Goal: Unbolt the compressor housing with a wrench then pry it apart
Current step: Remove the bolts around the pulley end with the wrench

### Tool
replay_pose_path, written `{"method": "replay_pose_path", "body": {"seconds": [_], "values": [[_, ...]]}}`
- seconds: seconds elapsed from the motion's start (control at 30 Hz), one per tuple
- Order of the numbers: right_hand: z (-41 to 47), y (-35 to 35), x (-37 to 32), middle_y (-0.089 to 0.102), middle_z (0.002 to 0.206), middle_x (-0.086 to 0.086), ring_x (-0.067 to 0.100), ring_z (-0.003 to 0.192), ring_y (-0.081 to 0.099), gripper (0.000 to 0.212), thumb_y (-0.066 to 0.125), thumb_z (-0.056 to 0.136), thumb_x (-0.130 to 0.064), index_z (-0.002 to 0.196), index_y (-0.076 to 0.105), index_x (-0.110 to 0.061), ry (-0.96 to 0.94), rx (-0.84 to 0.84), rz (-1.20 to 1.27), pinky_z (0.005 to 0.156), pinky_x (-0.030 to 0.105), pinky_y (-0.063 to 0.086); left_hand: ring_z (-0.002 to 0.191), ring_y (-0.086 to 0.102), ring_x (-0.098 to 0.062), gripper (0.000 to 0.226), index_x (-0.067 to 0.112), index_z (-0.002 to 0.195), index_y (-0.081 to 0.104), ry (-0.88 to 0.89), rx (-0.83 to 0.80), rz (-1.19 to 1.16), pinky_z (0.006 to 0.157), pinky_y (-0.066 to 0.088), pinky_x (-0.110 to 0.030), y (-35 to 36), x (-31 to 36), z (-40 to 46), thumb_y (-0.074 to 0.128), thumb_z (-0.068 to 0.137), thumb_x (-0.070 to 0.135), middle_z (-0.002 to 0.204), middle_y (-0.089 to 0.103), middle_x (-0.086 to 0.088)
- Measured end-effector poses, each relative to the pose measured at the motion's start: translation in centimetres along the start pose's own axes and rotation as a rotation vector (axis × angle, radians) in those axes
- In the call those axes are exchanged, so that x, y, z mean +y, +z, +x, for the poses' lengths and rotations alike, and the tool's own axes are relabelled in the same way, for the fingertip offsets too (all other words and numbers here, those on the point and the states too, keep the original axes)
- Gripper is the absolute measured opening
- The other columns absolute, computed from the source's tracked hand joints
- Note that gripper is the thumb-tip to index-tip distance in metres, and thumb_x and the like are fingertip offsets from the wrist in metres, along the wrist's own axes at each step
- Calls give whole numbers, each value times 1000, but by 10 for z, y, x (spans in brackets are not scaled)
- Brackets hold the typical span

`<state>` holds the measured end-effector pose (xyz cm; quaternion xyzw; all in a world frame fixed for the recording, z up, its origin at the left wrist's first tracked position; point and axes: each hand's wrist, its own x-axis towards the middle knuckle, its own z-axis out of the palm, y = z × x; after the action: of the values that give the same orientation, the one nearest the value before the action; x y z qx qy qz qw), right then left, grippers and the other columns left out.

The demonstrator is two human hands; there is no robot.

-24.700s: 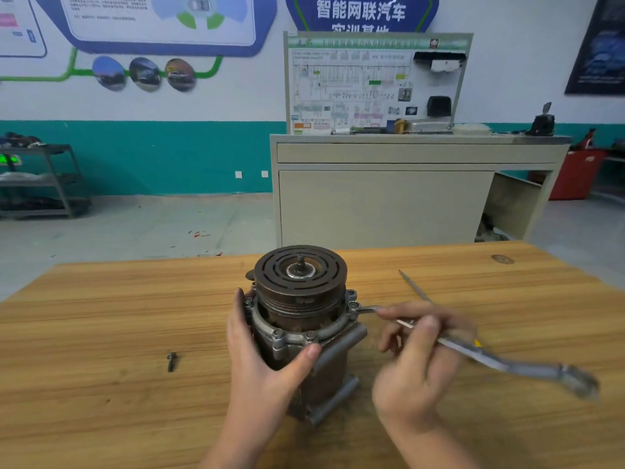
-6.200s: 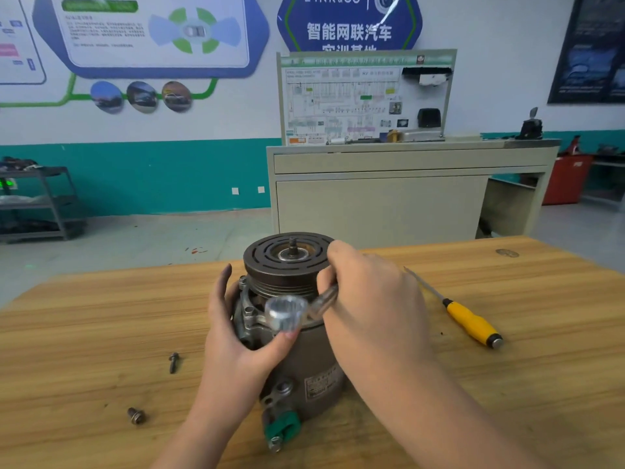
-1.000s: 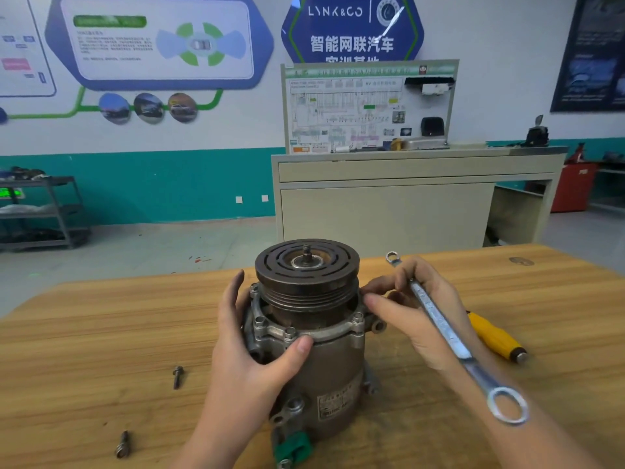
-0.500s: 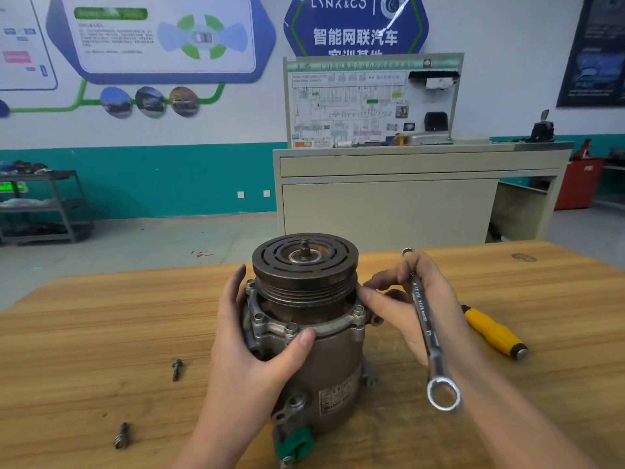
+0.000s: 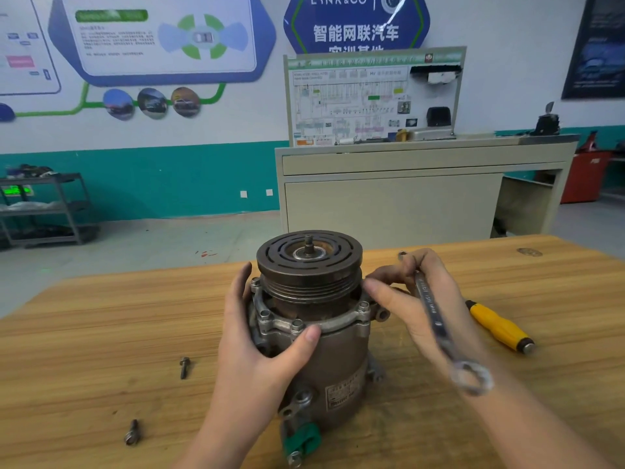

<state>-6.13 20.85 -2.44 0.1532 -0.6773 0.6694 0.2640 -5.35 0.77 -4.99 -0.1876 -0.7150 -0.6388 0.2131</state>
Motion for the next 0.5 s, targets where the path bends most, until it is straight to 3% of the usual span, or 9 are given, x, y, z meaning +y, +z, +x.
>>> {"method": "replay_pose_path", "body": {"seconds": [0.13,0.2,0.3,0.37,0.43,0.5], "values": [[1,-1,0,73,85,3,12,76,70,37,68,82,0,81,36,-18,31,-32,-6,62,17,52,124,44,7,100,50,140,25,11,-2,2,102,41,-25,0,-1,0,74,52,61,138,44,25],[-1,1,-3,74,87,-3,6,75,70,34,67,83,-3,82,36,-16,22,-33,-14,59,14,51,124,44,9,98,53,138,26,10,-8,-3,98,42,-22,0,-1,0,74,52,62,134,45,31],[-3,1,-5,71,84,0,18,71,68,42,77,72,-16,82,37,-19,-1,20,-31,60,28,54,123,44,11,98,54,137,25,11,-11,-5,97,41,-19,-1,0,0,74,53,62,132,45,35],[-1,0,-3,71,84,3,21,77,68,40,72,78,-1,82,37,-19,21,25,-36,68,37,53,122,44,12,94,58,133,25,14,-7,-3,96,41,-16,-1,1,0,73,53,62,131,44,36],[-1,-1,-2,73,87,1,12,79,69,36,64,83,5,82,37,-18,31,5,-25,64,29,53,122,44,13,89,63,128,26,14,-5,-5,96,40,-17,0,2,0,72,52,62,128,44,40],[-1,0,-2,73,87,-3,10,76,69,36,71,80,-5,82,38,-20,7,12,-57,59,22,52,120,44,14,85,65,124,28,16,-2,-2,96,41,-19,0,3,0,72,52,61,124,45,44]]}}
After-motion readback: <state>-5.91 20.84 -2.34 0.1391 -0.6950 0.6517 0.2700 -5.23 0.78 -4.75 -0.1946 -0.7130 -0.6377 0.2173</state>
